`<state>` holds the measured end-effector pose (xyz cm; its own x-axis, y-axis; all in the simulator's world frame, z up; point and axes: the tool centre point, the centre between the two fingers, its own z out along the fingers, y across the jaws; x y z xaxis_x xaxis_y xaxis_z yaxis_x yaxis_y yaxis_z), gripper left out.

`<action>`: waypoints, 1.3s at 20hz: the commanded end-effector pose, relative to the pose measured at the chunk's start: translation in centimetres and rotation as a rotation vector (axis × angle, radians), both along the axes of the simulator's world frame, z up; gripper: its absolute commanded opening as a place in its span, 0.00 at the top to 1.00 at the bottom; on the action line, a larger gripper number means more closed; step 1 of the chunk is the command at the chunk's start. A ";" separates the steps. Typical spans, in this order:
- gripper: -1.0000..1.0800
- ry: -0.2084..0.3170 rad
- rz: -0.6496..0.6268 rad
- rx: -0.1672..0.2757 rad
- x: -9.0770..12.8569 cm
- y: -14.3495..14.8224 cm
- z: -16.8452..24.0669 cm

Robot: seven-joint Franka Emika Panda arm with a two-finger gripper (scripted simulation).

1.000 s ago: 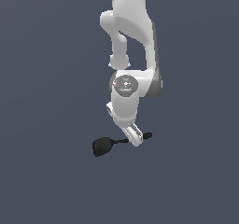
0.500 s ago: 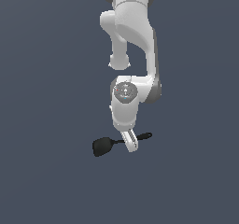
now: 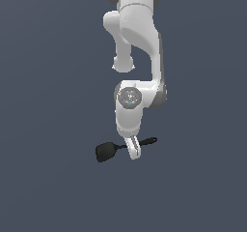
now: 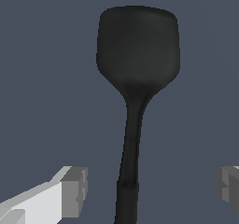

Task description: Pick up the object and move it to a goal position.

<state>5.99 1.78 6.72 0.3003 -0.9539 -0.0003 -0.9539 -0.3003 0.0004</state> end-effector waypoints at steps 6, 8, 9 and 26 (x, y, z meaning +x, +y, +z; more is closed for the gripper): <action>0.04 0.000 -0.001 0.000 0.0 0.0 -1.3; 0.04 0.000 -0.002 0.000 -0.1 0.0 -2.3; 0.04 0.000 -0.003 0.000 -0.1 0.0 -2.9; 1.00 -0.001 -0.005 0.000 0.0 0.0 -5.0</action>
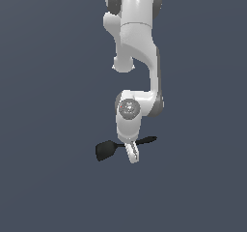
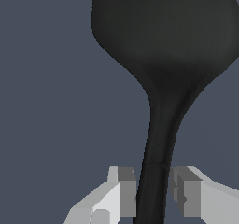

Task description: Pick up the object and move it to a goal position.

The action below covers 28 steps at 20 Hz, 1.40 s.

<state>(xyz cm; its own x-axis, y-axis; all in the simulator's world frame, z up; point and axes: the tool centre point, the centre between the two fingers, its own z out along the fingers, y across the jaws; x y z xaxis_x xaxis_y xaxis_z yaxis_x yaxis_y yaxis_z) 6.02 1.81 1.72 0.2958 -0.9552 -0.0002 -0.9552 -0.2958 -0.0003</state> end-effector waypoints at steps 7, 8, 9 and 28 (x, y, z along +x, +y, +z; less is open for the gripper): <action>1.00 0.000 0.000 0.000 -0.1 -0.1 0.4; 1.00 0.000 0.000 0.000 -0.1 -0.2 0.6; 1.00 0.000 0.000 0.000 -0.2 -0.3 0.9; 1.00 0.001 -0.002 0.003 -3.0 -5.2 16.7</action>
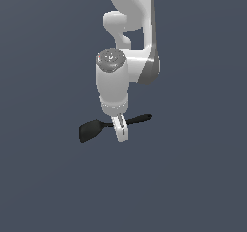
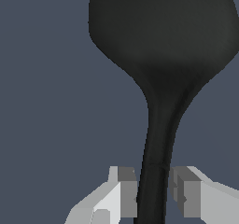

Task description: Pick up the object and move it to a goal position.

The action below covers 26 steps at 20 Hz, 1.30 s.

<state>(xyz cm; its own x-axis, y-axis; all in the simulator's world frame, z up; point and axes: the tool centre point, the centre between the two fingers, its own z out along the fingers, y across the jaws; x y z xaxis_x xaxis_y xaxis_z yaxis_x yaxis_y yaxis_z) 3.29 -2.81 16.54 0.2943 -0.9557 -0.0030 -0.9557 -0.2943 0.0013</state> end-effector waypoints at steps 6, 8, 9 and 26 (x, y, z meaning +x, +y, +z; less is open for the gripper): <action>1.00 -0.002 -0.001 0.000 -1.5 -2.8 8.9; 1.00 -0.002 -0.001 -0.001 -1.8 -3.5 11.2; 1.00 -0.002 -0.001 -0.001 -2.0 -3.8 12.3; 1.00 -0.002 0.001 -0.003 -3.2 -7.1 23.4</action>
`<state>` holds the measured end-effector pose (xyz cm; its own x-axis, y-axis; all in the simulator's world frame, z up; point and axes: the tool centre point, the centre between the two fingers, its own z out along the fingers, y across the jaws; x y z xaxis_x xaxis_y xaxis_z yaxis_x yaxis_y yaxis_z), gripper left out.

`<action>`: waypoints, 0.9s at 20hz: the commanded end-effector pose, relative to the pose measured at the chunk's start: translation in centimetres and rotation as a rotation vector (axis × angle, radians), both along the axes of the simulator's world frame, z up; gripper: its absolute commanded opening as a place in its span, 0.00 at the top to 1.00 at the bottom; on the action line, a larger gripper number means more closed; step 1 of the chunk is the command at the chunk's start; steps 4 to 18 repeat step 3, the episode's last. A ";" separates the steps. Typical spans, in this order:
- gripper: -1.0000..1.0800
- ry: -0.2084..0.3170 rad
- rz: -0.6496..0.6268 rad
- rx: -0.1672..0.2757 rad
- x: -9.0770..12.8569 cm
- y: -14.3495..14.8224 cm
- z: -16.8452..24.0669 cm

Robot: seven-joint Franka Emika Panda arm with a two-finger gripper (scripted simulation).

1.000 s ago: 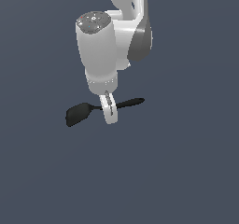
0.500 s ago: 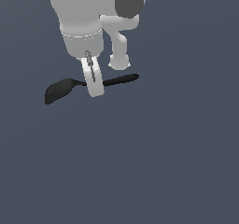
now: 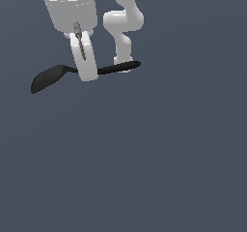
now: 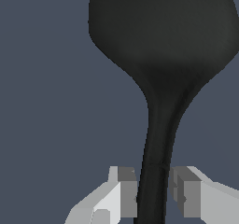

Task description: Pick up the object and move it to a goal position.

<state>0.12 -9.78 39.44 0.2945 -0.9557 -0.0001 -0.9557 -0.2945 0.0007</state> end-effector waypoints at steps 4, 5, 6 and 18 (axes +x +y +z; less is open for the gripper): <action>1.00 -0.001 0.001 0.000 0.0 -0.2 0.7; 1.00 -0.001 0.001 0.000 0.0 -0.2 0.7; 1.00 -0.001 0.001 0.000 0.0 -0.2 0.7; 1.00 -0.001 0.001 0.000 0.0 -0.2 0.7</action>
